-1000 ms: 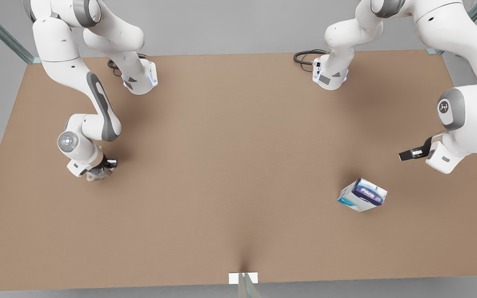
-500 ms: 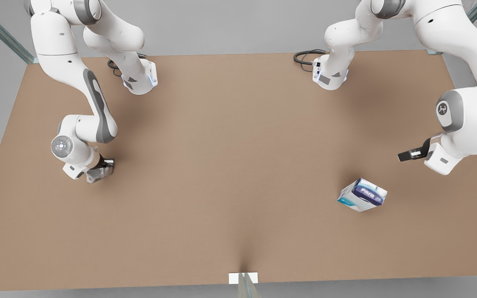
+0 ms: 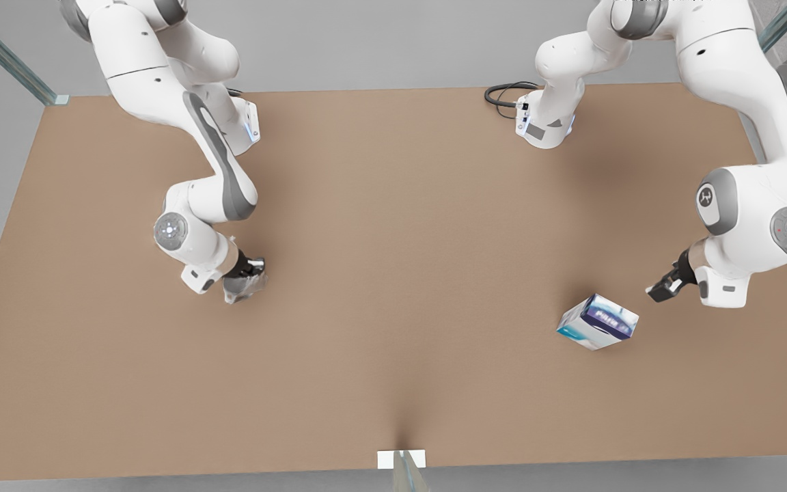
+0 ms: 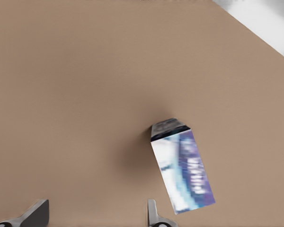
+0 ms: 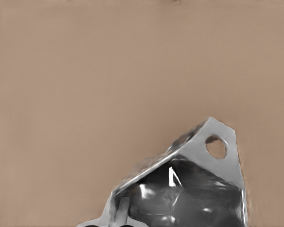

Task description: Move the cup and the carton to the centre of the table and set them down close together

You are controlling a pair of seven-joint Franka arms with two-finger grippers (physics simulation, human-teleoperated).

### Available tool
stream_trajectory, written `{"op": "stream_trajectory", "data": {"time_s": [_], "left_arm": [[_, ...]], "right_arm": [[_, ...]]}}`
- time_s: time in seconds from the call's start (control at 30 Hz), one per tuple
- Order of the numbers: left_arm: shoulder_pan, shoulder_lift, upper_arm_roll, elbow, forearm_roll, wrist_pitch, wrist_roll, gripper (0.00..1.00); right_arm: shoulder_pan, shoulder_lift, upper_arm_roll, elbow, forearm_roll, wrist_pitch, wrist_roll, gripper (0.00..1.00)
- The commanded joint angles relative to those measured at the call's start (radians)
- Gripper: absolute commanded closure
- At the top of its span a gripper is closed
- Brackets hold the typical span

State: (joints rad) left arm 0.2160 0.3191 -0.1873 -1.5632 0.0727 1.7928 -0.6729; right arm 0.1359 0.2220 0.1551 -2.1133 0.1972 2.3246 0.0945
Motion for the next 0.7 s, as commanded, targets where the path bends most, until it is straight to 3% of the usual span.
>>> {"op": "stream_trajectory", "data": {"time_s": [0.0, 0.23, 0.33, 0.4, 0.47, 0.53, 0.67], "left_arm": [[0.002, 0.002, -0.003, 0.000, 0.006, 0.006, -0.019, 0.00], [0.000, 0.037, -0.004, 0.000, 0.004, 0.074, -0.042, 0.00], [-0.003, 0.052, -0.014, 0.000, 0.006, 0.112, -0.062, 0.00], [-0.053, 0.066, -0.018, 0.000, 0.009, 0.114, -0.119, 0.00], [-0.079, 0.080, -0.018, 0.000, 0.010, 0.114, -0.151, 0.00], [-0.079, 0.092, -0.018, 0.000, 0.009, 0.117, -0.172, 0.00], [-0.078, 0.121, -0.018, 0.000, 0.007, 0.166, -0.306, 0.00]], "right_arm": [[0.001, 0.000, 0.000, 0.001, -0.004, 0.001, 0.008, 0.79], [0.255, 0.125, 0.000, 0.004, -0.001, 0.377, 0.332, 0.79], [0.353, 0.172, -0.005, 0.067, -0.007, 0.450, 0.458, 0.79], [0.475, 0.200, -0.078, 0.102, -0.009, 0.493, 0.534, 0.79], [0.534, 0.250, -0.117, 0.184, -0.016, 0.495, 0.574, 0.79], [0.645, 0.290, -0.227, 0.225, -0.068, 0.464, 0.576, 0.79], [0.700, 0.395, -0.233, 0.547, -0.400, 0.050, 0.821, 0.79]]}}
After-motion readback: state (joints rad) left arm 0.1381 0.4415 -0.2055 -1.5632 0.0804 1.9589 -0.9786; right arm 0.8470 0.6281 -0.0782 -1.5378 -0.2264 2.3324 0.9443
